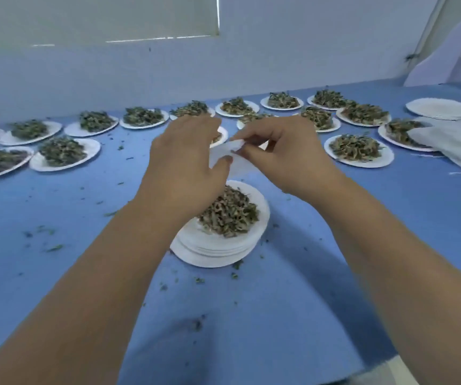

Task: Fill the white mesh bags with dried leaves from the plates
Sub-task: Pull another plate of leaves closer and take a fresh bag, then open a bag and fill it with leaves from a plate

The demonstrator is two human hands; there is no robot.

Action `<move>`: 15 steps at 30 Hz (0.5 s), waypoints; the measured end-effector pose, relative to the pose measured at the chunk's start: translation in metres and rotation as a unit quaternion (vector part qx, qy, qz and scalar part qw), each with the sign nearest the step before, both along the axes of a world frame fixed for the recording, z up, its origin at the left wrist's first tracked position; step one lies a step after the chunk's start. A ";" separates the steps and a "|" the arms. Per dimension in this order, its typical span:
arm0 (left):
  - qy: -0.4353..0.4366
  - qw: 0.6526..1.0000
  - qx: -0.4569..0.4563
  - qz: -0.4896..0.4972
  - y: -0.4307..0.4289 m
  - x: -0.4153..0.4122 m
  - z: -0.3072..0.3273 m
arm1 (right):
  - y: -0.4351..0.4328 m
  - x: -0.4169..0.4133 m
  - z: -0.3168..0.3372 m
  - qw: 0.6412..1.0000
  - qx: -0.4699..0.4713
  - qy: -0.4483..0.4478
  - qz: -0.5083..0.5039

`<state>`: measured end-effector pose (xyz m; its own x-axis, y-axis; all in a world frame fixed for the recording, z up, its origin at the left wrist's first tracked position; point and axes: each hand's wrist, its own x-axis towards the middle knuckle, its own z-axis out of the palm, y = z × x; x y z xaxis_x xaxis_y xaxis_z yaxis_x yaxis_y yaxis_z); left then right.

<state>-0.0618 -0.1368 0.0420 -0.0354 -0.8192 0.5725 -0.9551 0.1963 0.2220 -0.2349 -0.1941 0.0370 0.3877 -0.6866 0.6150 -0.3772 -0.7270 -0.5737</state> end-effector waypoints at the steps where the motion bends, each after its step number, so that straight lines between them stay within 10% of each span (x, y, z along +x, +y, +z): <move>1: 0.027 0.999 0.002 -0.026 0.009 0.013 0.001 | 0.008 0.021 0.002 1.000 -0.012 0.013 0.017; 15: 0.288 0.953 -0.037 0.092 0.053 0.101 -0.012 | 0.042 0.120 -0.014 0.985 -0.163 -0.044 0.019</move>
